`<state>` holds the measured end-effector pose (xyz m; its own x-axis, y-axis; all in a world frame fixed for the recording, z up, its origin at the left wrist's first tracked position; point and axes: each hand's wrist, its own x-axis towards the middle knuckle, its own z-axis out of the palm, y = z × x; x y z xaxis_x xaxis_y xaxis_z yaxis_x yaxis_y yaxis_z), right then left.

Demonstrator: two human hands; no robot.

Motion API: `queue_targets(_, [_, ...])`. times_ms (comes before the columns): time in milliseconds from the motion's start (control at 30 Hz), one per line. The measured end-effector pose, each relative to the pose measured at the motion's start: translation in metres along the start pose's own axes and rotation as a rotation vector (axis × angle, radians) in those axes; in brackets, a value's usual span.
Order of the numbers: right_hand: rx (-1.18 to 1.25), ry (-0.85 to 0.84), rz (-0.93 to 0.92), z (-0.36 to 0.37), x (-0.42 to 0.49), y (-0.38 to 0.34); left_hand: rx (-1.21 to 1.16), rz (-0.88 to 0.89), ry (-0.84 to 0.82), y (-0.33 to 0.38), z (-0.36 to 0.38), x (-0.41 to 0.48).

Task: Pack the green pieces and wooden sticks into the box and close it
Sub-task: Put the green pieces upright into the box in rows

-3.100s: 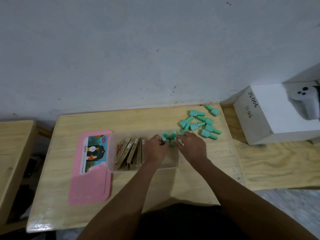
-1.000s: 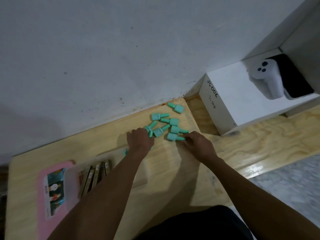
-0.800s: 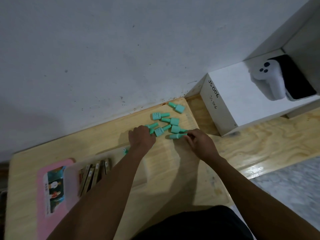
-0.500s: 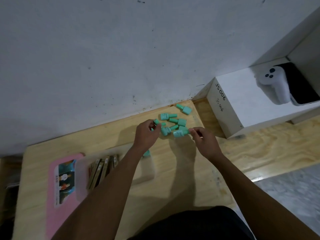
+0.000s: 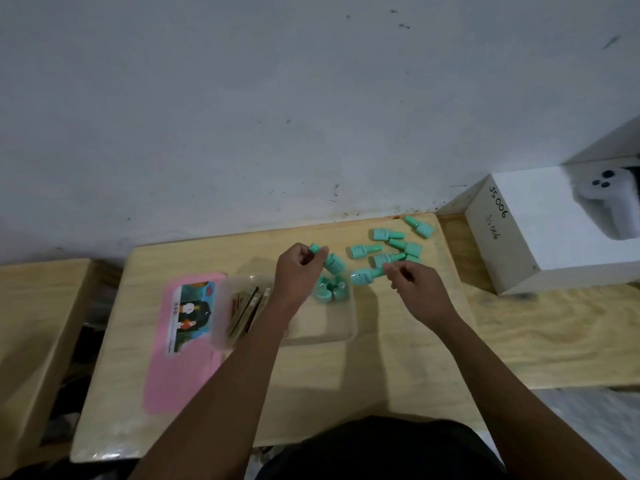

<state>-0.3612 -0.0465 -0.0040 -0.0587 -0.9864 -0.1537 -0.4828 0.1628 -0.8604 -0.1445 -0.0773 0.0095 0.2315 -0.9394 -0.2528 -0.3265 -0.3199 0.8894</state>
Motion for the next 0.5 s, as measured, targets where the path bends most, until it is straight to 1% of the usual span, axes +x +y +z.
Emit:
queue_targets(167, [-0.147, -0.065, -0.085, 0.023, -0.008, -0.007, 0.054, 0.087, 0.05, -0.014, -0.027, -0.021])
queue_targets(267, [-0.29, -0.109, -0.143, 0.038, -0.011, -0.008, 0.103, 0.14, 0.071, -0.025, -0.036, -0.032])
queue_targets(400, [-0.526, -0.101, -0.196, 0.056, -0.011, -0.007, 0.122, 0.139, 0.078, -0.041, -0.04, -0.043])
queue_targets(500, [-0.606, -0.1, -0.212, 0.066, -0.011, -0.003, 0.16, 0.121, 0.08, -0.053, -0.037, -0.047])
